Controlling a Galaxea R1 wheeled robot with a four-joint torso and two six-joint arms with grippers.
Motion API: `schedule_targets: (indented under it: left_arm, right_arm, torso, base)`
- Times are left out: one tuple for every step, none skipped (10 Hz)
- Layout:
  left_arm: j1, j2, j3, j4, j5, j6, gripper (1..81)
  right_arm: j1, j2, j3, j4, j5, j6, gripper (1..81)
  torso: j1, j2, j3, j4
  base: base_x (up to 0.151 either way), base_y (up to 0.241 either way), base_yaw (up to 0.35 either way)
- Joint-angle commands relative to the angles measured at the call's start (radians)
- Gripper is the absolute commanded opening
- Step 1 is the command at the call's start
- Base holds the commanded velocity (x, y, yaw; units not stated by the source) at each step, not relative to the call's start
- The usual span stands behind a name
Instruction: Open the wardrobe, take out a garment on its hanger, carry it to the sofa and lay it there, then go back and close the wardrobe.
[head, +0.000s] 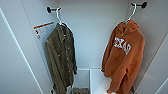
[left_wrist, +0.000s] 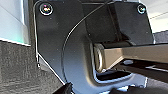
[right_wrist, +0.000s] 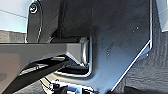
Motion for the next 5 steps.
schedule_targets:
  left_arm:
    - [-0.025,0.001,-0.001,0.011,0.059,0.007,81.1]
    - [-0.026,0.001,-0.001,0.011,0.059,0.007,81.1]
    - [-0.026,0.001,0.001,0.011,0.059,0.007,81.1]
    - [-0.026,0.001,0.002,0.011,0.059,0.007,81.1]
    - [-0.026,0.001,0.002,0.011,0.059,0.007,81.1]
  right_arm:
    - [0.029,-0.001,0.002,-0.002,-0.065,0.005,81.1]
    - [0.029,-0.001,-0.001,-0.002,-0.064,0.005,81.1]
    - [0.029,-0.001,-0.007,-0.002,-0.062,0.005,81.1]
    - [0.029,-0.001,-0.009,-0.002,-0.059,0.005,81.1]
    - [0.029,0.001,-0.009,0.000,-0.058,0.005,81.1]
  torso:
    - [0.000,0.000,0.000,0.000]
    - [0.000,0.000,0.000,0.000]
    - [0.000,0.000,0.000,0.000]
    - [0.001,0.000,0.000,0.000]
    - [0.001,0.000,0.000,0.000]
  base:
    - [0.117,0.000,0.000]
    - [0.112,0.000,0.000]
    - [0.085,0.000,0.000]
    - [0.000,0.000,0.000]
    - [0.000,0.000,0.000]
